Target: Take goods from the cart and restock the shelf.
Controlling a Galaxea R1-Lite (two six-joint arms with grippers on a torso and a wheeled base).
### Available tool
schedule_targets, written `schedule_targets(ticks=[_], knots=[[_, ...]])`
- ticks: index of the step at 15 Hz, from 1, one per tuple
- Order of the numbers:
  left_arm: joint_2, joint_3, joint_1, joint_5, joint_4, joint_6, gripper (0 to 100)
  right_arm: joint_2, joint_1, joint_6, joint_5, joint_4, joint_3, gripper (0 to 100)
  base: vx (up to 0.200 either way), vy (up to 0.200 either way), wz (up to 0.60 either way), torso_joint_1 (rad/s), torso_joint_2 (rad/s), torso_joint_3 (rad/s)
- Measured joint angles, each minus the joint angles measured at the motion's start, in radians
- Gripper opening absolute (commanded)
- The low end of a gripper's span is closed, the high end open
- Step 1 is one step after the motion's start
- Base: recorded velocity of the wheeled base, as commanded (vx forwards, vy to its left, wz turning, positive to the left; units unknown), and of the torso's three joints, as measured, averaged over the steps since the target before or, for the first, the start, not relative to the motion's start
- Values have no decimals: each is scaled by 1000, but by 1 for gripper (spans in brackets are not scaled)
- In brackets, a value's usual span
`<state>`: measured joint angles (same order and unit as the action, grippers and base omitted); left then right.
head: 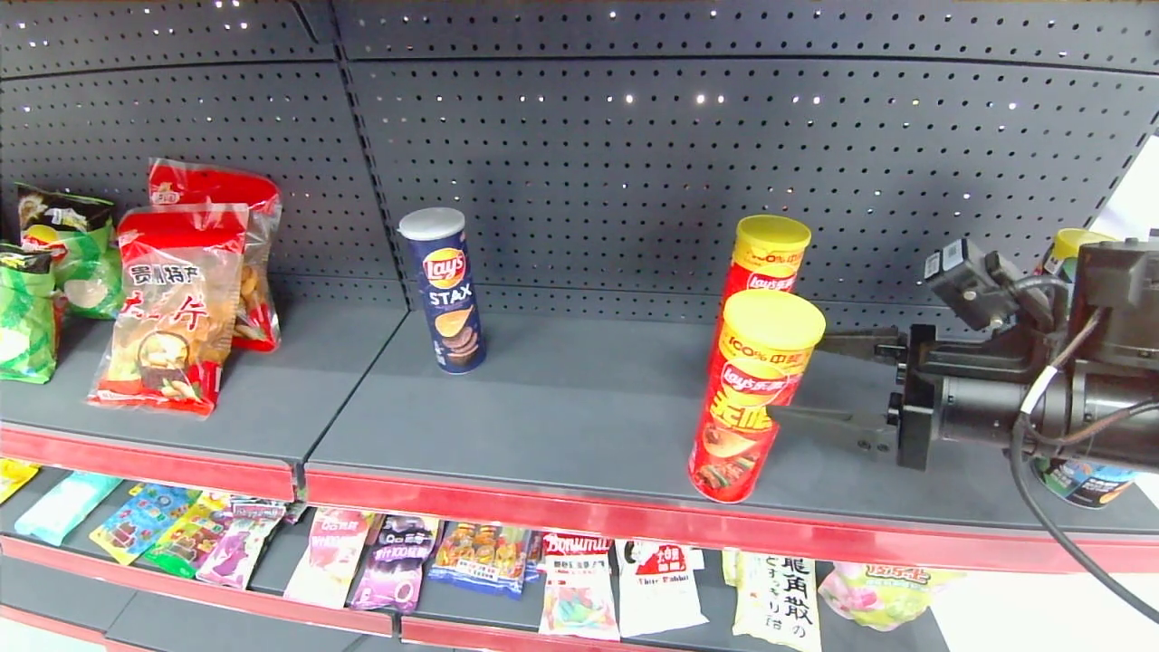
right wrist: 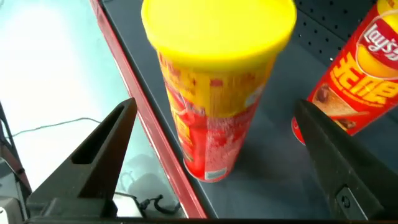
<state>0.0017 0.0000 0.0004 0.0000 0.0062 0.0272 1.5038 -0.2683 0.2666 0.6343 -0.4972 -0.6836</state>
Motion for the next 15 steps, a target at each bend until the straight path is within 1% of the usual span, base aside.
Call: schedule_targets(ticks=[4, 10, 15], knots=[[0, 0, 0, 0, 0, 0, 100, 13, -42, -29, -31, -1, -23, 100, 0, 0, 0, 0, 0, 0], [0, 0, 0, 0, 0, 0, 100, 55, -79, -48, -75, -3, -72, 100, 0, 0, 0, 0, 0, 0], [0, 0, 0, 0, 0, 0, 100, 73, -95, -56, -76, -2, -91, 100, 0, 0, 0, 0, 0, 0]])
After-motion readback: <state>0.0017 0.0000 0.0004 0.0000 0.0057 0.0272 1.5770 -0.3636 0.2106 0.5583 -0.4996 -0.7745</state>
